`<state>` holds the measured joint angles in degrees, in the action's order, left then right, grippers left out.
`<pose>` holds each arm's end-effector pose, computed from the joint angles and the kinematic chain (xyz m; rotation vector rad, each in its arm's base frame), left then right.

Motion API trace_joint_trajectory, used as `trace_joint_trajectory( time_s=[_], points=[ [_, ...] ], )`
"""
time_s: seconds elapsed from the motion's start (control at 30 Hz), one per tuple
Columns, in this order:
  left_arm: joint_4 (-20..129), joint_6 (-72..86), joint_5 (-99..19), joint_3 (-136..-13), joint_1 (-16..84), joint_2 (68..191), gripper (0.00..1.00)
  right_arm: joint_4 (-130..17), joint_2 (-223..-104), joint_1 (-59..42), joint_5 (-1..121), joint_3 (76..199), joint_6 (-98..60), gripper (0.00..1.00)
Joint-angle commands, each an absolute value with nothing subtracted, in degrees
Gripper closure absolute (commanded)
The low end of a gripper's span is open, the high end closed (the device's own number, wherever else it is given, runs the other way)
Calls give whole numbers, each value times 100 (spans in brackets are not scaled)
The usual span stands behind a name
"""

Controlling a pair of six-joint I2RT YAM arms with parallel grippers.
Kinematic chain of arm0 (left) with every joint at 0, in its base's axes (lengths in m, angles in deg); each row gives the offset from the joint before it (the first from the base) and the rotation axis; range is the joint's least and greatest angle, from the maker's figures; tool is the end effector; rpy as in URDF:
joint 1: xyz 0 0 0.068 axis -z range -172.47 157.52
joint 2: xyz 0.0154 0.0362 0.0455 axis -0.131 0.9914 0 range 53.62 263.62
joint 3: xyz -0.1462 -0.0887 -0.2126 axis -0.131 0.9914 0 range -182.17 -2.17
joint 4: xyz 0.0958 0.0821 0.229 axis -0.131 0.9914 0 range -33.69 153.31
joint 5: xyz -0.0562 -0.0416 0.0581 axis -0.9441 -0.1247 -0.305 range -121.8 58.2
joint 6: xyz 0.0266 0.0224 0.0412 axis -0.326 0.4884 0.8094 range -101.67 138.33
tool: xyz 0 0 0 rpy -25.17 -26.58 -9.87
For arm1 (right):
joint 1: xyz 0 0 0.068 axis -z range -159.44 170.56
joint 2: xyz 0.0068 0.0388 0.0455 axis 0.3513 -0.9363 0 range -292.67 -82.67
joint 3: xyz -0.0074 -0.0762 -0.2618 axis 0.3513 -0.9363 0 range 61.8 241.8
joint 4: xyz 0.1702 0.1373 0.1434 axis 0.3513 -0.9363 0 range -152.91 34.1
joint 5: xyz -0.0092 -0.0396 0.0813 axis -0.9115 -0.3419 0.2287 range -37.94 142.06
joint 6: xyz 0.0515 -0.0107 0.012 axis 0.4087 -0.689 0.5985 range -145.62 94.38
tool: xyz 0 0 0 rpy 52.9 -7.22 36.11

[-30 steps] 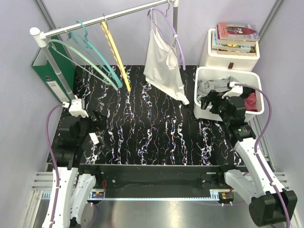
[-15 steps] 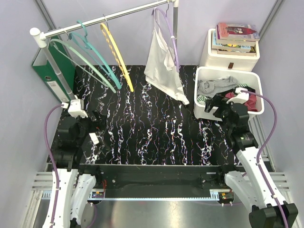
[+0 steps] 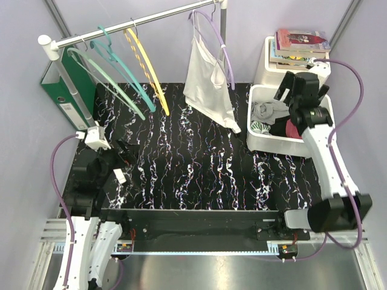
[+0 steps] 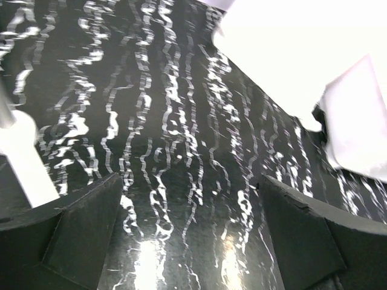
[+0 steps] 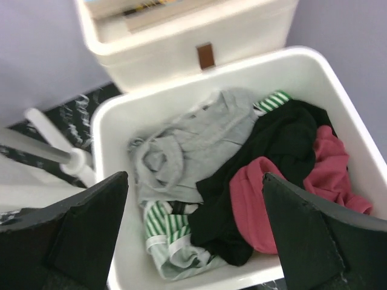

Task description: Place the tank top on the hanger

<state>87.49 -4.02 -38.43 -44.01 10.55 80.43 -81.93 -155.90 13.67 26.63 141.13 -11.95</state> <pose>0.1101 -0.0099 0.3237 -0.2337 1.8565 -0.4143 0.2807 0.0186 0.4158 0.4047 1.8438 -0.1807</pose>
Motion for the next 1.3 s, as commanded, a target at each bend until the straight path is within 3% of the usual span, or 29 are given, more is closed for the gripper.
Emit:
trace_joint_trajectory(
  time_s=[0.0, 0.27, 0.37, 0.47, 0.53, 0.7, 0.73, 0.87, 1.27],
  points=[
    [8355, -250, -4559, -4392, 1095, 8078, 1, -8912, -16439, 2021, 2718, 14538, -1060, 0],
    [8364, -232, -4639, -4401, 1104, 8096, 1, -8825, -16854, 2619, 2728, 13749, -796, 2],
    [8364, -232, -4639, -4392, 1104, 8087, 1, -8772, -16889, 2689, 2798, 13555, -743, 20],
    [8364, -232, -4639, -4392, 1113, 8078, 1, -8746, -16854, 2689, 2816, 13501, -743, 30],
    [8355, -232, -4612, -4383, 1113, 8069, 1, -8746, -16837, 2689, 2868, 13510, -795, 46],
    [8355, -224, -4586, -4374, 1113, 8034, 1, -8755, -16801, 2689, 3131, 13475, -901, 69],
    [8355, -224, -4586, -4383, 1113, 8034, 1, -8763, -16801, 2689, 3167, 13475, -910, 80],
    [8355, -224, -4595, -4374, 1113, 8043, 1, -8772, -16696, 2689, 3448, 13519, -962, 100],
    [8364, -224, -4577, -4374, 1113, 8034, 1, -8570, -15054, 2689, 4388, 14573, -831, 100]
  ],
)
